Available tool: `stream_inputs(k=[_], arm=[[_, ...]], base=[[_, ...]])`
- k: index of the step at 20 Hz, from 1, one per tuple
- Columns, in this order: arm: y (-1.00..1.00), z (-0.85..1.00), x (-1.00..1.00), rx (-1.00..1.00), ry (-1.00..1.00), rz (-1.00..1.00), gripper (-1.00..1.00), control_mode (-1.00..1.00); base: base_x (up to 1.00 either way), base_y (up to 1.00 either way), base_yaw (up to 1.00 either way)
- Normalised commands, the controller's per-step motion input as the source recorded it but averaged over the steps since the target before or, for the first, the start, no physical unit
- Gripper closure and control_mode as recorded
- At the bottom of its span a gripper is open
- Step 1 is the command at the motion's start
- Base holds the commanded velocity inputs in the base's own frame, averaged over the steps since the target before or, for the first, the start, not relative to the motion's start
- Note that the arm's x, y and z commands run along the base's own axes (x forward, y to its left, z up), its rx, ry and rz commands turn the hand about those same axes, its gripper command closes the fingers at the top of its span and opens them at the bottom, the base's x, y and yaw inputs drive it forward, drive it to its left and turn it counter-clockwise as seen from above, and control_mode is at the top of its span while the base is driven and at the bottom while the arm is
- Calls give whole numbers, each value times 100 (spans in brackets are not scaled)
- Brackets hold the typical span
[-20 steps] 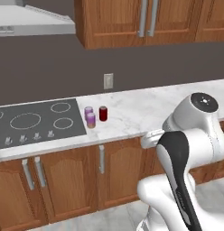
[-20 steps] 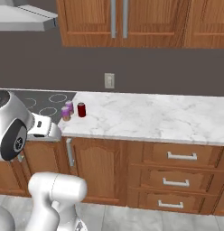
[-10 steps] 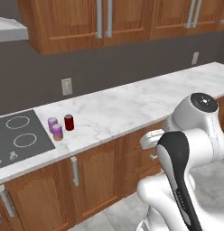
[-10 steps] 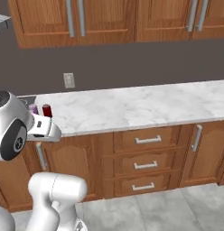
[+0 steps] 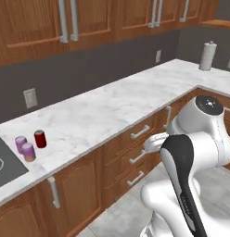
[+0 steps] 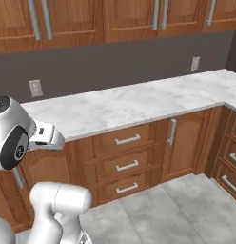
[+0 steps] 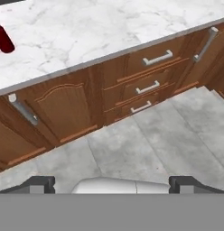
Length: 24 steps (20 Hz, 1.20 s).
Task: Four empty soda cans are scattered around the kitchen. Gather all the cans and cluster them next to the stove for recycling.
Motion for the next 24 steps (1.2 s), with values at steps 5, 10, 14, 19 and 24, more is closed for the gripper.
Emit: stream_inputs(k=[5, 10, 14, 19, 24], arm=[[0, 0, 0, 0, 0, 0, -100, 100], [0, 0, 0, 0, 0, 0, -100, 100], [0, 0, 0, 0, 0, 0, -100, 100], [0, 0, 0, 0, 0, 0, -100, 100], [0, 0, 0, 0, 0, 0, -100, 100]], base=[[0, 6, -48], [0, 9, -48], [0, 2, -49], [0, 0, -50], [0, -1, -50]])
